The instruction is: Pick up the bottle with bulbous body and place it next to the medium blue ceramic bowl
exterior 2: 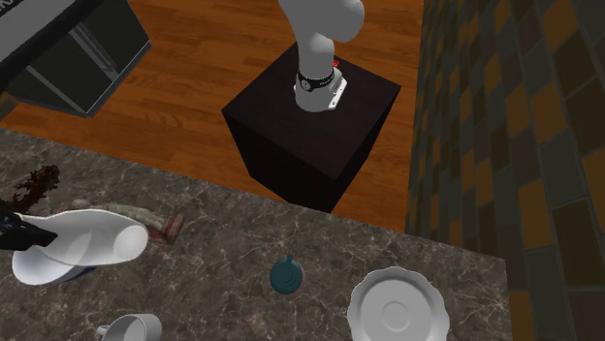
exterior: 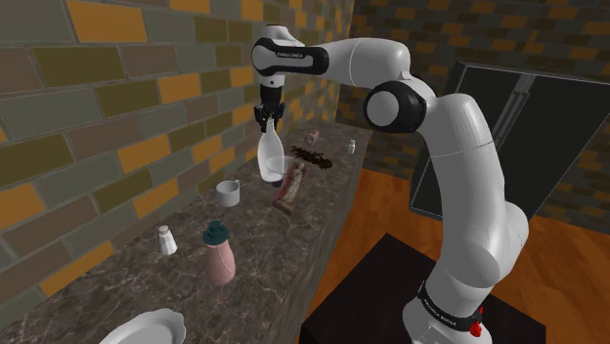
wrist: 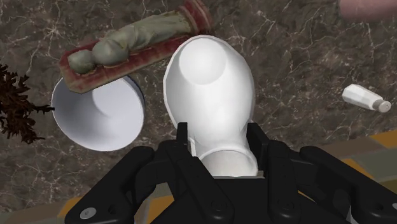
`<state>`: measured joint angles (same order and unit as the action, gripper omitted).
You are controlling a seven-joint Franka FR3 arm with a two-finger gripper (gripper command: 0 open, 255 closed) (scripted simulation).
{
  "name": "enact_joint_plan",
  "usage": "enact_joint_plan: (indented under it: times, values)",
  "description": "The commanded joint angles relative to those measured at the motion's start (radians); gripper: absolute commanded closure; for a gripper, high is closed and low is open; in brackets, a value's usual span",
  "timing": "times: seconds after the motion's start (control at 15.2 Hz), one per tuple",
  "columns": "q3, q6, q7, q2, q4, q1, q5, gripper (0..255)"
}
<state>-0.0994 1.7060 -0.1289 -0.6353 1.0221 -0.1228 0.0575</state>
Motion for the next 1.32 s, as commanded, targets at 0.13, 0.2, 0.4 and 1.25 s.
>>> enact_joint_plan:
  times: [0.13, 0.2, 0.4, 1.25]
  values:
    - [0.0, 0.061, 0.0, 0.008, 0.068, -0.003, 0.0, 255]
    - [0.0, 0.075, 0.001, 0.01, 0.084, -0.004, 0.0, 255]
    - [0.0, 0.117, 0.001, 0.012, 0.129, -0.006, 0.0, 255]
    - [0.002, 0.279, 0.005, -0.009, 0.269, -0.009, 0.003, 255]
